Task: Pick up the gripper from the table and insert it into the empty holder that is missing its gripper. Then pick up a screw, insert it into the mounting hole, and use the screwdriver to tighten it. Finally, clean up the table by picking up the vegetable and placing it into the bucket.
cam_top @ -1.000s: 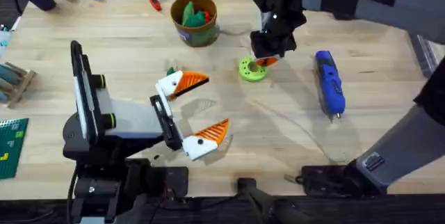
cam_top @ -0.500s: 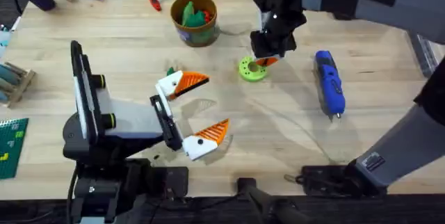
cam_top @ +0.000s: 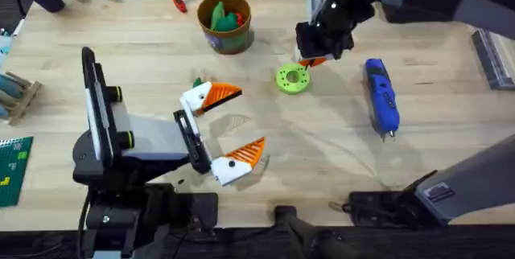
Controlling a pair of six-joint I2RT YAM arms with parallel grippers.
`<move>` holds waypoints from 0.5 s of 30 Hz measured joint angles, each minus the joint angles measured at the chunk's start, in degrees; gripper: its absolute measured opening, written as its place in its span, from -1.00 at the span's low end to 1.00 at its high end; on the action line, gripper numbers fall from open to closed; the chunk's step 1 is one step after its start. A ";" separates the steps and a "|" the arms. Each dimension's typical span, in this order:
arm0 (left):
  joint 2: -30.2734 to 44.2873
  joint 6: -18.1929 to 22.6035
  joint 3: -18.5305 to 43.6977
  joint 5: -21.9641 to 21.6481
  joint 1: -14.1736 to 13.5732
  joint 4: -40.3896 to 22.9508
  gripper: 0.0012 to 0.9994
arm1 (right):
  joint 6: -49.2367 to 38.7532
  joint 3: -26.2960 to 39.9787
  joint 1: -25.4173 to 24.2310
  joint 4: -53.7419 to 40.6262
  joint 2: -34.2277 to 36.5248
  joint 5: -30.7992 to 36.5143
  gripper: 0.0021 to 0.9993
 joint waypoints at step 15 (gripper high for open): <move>0.00 0.00 0.00 0.00 0.00 0.00 0.97 | -9.44 16.83 0.00 -18.38 -5.07 0.00 -0.99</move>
